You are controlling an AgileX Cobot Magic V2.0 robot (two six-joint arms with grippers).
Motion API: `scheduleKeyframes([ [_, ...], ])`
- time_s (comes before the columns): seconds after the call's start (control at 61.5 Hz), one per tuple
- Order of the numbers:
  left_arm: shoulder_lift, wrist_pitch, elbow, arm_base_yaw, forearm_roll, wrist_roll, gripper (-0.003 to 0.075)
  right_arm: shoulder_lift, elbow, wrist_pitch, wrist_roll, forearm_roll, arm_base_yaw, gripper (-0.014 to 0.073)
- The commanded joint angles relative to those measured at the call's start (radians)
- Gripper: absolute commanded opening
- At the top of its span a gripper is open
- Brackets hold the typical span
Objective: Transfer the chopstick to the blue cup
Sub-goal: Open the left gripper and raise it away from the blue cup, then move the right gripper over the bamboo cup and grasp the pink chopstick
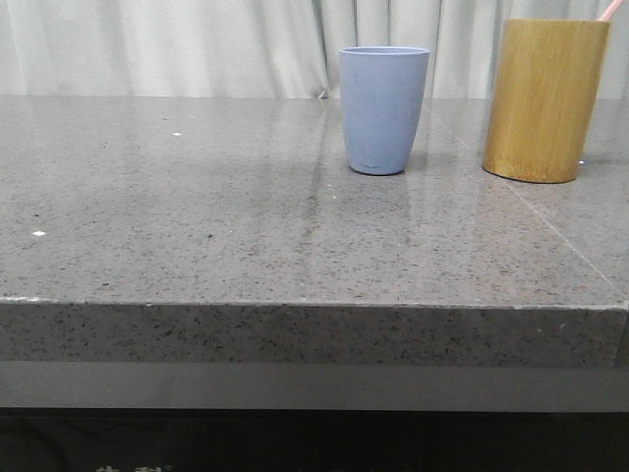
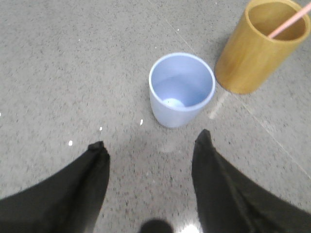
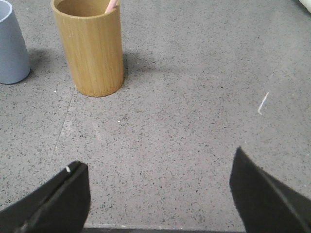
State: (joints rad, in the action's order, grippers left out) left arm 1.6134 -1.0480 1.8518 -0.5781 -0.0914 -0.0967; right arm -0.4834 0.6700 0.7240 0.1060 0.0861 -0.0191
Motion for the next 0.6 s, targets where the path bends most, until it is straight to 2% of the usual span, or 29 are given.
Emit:
scheduleKeyframes([
  [0.0, -0.168, 0.152, -0.148, 0.0, -0.004, 0.001, 0.0388, -0.012, 0.029, -0.076, 0.002, 0.004, 0.007, 0.0601],
  [0.195, -0.419, 0.309, -0.499, 0.0, -0.001, 0.006, 0.0388, -0.012, 0.029, -0.076, 0.002, -0.044, 0.007, 0.0601],
  [0.309, -0.534, 0.34, -0.637, 0.0, -0.001, 0.011, 0.0388, -0.02, 0.029, -0.051, 0.002, -0.064, 0.007, 0.0601],
  [0.423, -0.624, 0.355, -0.729, 0.0, -0.001, 0.01, 0.0388, -0.053, 0.029, -0.008, 0.015, -0.07, 0.007, 0.0601],
  [0.586, -0.694, 0.367, -0.779, 0.0, -0.001, 0.01, 0.0388, -0.116, 0.047, -0.015, 0.07, -0.067, 0.008, 0.0601],
])
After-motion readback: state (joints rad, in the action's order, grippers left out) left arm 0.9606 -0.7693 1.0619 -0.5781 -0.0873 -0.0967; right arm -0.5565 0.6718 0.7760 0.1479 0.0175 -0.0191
